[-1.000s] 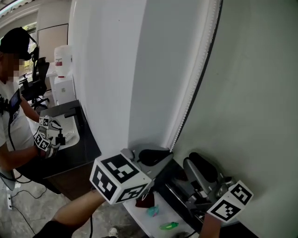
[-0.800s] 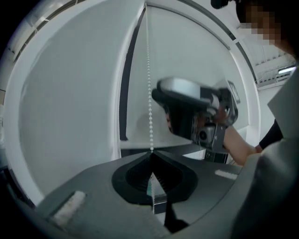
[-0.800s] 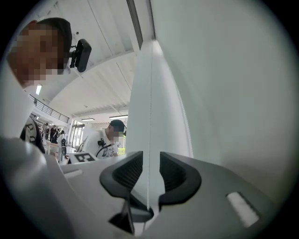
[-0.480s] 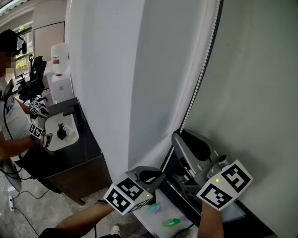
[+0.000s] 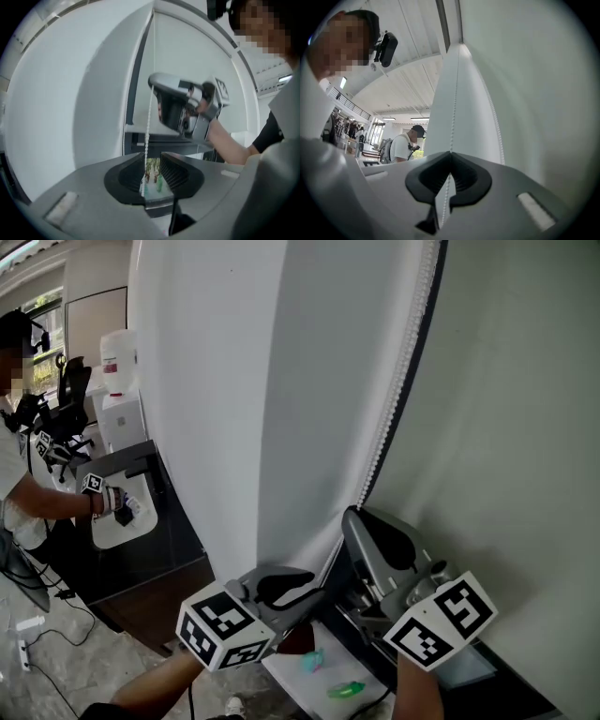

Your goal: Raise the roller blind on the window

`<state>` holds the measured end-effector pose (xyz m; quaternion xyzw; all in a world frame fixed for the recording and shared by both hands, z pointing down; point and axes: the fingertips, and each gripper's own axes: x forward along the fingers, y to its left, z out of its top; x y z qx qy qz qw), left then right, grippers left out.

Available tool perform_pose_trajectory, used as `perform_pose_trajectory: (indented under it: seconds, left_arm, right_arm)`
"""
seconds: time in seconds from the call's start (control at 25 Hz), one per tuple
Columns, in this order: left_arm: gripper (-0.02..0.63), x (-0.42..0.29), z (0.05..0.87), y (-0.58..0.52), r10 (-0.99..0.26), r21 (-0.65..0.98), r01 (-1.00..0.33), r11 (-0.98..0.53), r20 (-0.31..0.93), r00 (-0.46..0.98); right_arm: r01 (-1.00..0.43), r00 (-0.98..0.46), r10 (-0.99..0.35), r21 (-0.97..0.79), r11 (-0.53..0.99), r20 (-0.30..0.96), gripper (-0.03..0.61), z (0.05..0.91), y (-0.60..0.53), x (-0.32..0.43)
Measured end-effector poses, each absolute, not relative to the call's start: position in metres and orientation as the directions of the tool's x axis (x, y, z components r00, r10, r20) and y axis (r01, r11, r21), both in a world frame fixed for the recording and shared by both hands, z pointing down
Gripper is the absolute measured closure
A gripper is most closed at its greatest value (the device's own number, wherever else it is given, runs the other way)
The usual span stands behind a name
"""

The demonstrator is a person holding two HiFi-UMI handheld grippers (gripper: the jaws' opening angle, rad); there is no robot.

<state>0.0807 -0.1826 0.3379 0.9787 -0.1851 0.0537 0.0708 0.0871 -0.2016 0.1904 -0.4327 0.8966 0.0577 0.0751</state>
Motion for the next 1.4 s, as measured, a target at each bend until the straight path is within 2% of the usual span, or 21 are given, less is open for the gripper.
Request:
perform_pose_trajectory:
  seconds: [0.2, 0.36, 0.52, 0.76, 1.0, 1.08, 1.4]
  left_arm:
    - [0.491, 0.065, 0.263, -0.182, -0.335, 0.187, -0.316, -0.93, -0.076, 0.939]
    - [0.491, 0.067, 0.225, -0.187, -0.331, 0.2, -0.298, -0.933, -0.163, 0.929]
    - [0.491, 0.083, 0.215, -0.191, -0.323, 0.148, -0.304, -0.941, -0.136, 0.936]
    - [0.491, 0.103, 0.213, -0.197, -0.316, 0.108, -0.304, -0.946, -0.116, 0.942]
    - [0.519, 0.113, 0.207, -0.204, -0.321, 0.08, -0.314, -0.946, -0.114, 0.94]
    - [0.591, 0.115, 0.209, -0.205, -0.32, 0.08, -0.313, -0.946, -0.101, 0.942]
    - [0.591, 0.12, 0.213, -0.197, -0.331, 0.071, -0.326, -0.943, -0.068, 0.941]
  right_arm:
    - [-0.815, -0.578, -0.797, 0.082, 0.574, -0.173, 0.572, 0.197, -0.198, 0.092]
    - [-0.82, -0.571, -0.813, 0.108, 0.562, -0.114, 0.572, 0.225, -0.195, 0.089]
    - [-0.833, -0.551, -0.833, 0.105, 0.544, -0.055, 0.572, 0.256, -0.196, 0.093]
    - [-0.834, -0.538, -0.837, 0.079, 0.546, 0.1, 0.572, 0.334, -0.194, 0.093]
    - [-0.83, -0.552, -0.824, 0.01, 0.558, 0.126, 0.572, 0.361, -0.189, 0.095]
    - [-0.831, -0.553, -0.823, -0.009, 0.556, 0.13, 0.572, 0.365, -0.191, 0.098]
    - [-0.801, -0.588, -0.786, -0.005, 0.598, 0.189, 0.565, 0.36, -0.184, 0.113]
